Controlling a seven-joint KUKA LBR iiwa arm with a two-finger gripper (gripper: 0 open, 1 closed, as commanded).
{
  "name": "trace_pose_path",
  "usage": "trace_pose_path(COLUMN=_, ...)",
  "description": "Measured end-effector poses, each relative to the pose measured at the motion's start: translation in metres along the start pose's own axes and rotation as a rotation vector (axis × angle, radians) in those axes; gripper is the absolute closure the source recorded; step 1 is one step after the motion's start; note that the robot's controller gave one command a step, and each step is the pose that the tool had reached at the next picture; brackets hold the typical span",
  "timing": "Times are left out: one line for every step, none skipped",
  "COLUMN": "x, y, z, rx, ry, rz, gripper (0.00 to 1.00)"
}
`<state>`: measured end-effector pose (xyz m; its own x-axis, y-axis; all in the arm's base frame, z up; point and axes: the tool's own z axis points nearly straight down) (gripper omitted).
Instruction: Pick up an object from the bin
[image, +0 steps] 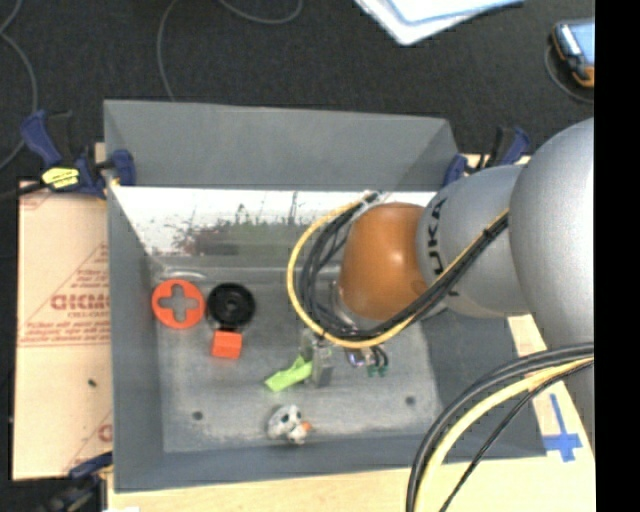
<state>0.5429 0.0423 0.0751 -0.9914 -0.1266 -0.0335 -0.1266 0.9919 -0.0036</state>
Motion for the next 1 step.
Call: trace_pose_path(x=0.0011, y=-0.0082, z=0.0001, rx=-0.003, ry=-0.005, rz=-0.048, gripper=1.0)
